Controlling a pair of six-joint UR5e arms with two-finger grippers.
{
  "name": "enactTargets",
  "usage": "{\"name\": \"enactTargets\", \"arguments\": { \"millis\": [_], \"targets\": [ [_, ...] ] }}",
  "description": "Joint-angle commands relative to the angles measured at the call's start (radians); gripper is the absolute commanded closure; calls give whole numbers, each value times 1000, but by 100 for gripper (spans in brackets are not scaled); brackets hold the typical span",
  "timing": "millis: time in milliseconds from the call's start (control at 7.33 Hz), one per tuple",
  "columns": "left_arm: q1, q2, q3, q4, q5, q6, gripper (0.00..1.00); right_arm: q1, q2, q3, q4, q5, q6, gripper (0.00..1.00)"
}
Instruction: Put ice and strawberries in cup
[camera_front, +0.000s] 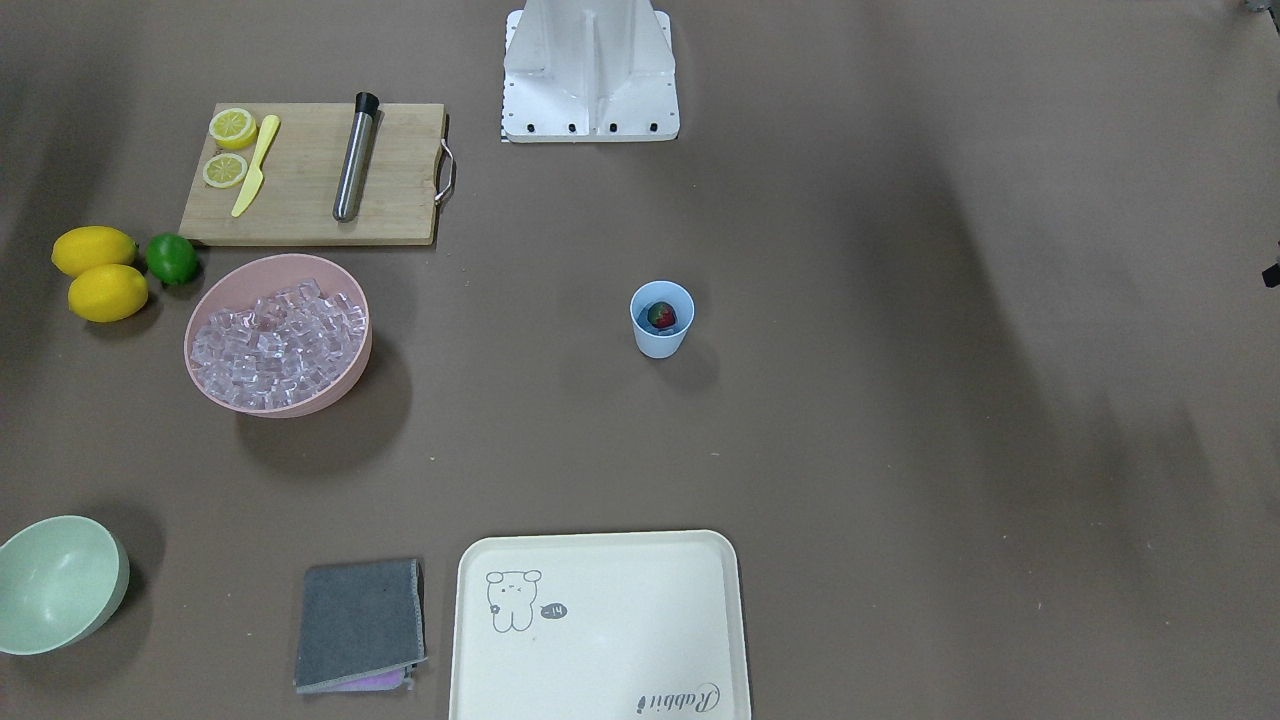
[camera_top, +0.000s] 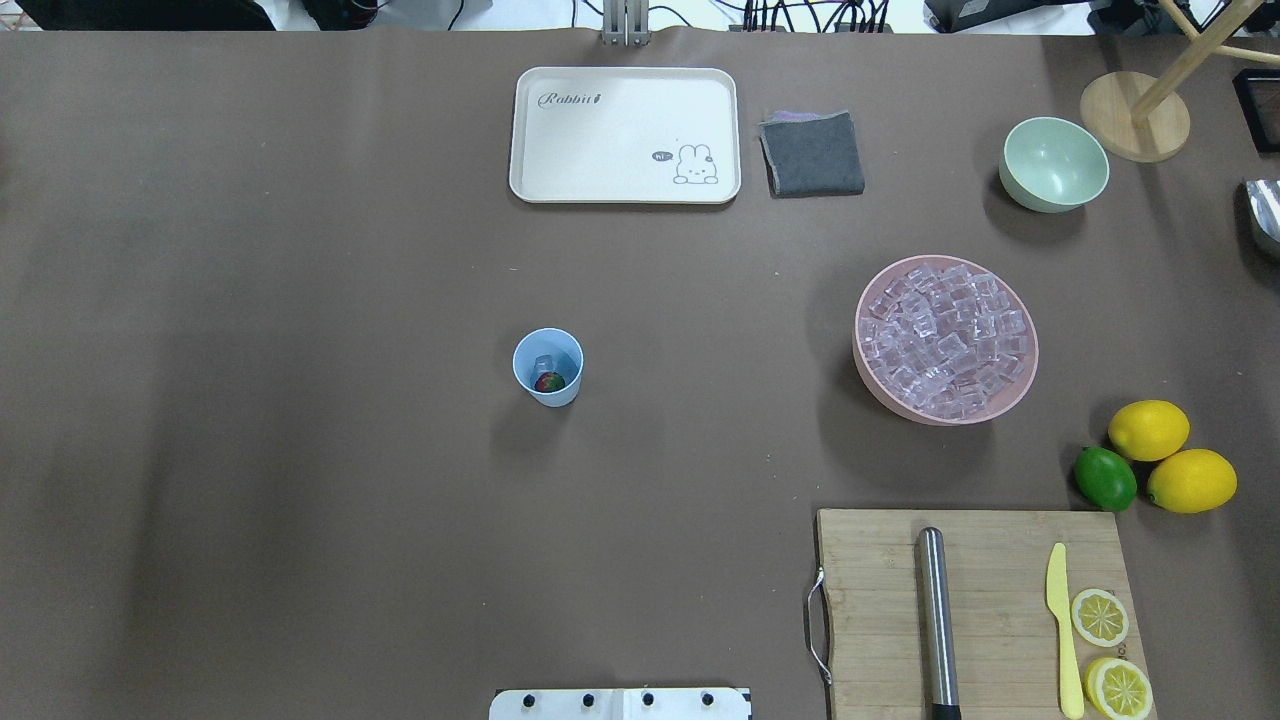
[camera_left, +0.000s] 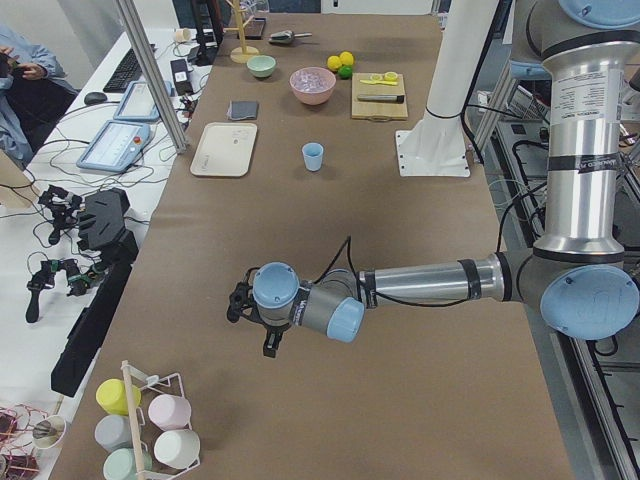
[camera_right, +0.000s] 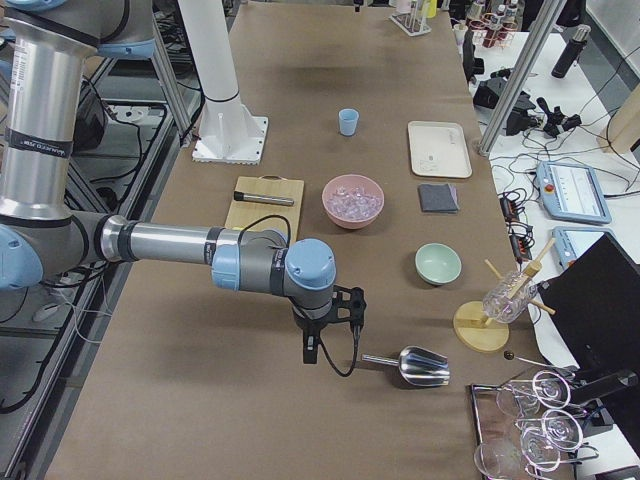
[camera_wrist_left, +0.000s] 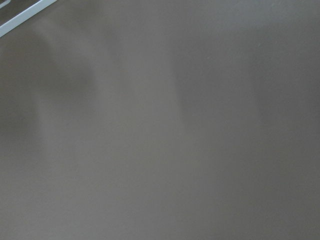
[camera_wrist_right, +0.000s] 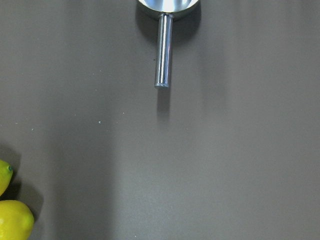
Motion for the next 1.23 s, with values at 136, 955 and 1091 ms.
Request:
{"name": "enactTargets", "arguments": {
  "millis": [136,955,1091],
  "targets": [
    [-82,13,-192,359,116,75,2,0,1,-2,0,2,-1,0],
    [-81,12,-176,356,117,64,2,0,-3,-3,-2,5,-1,0],
    [-80,12,-176,356,116,64,2,0,-3,-3,-3,11,1,0]
  ]
}}
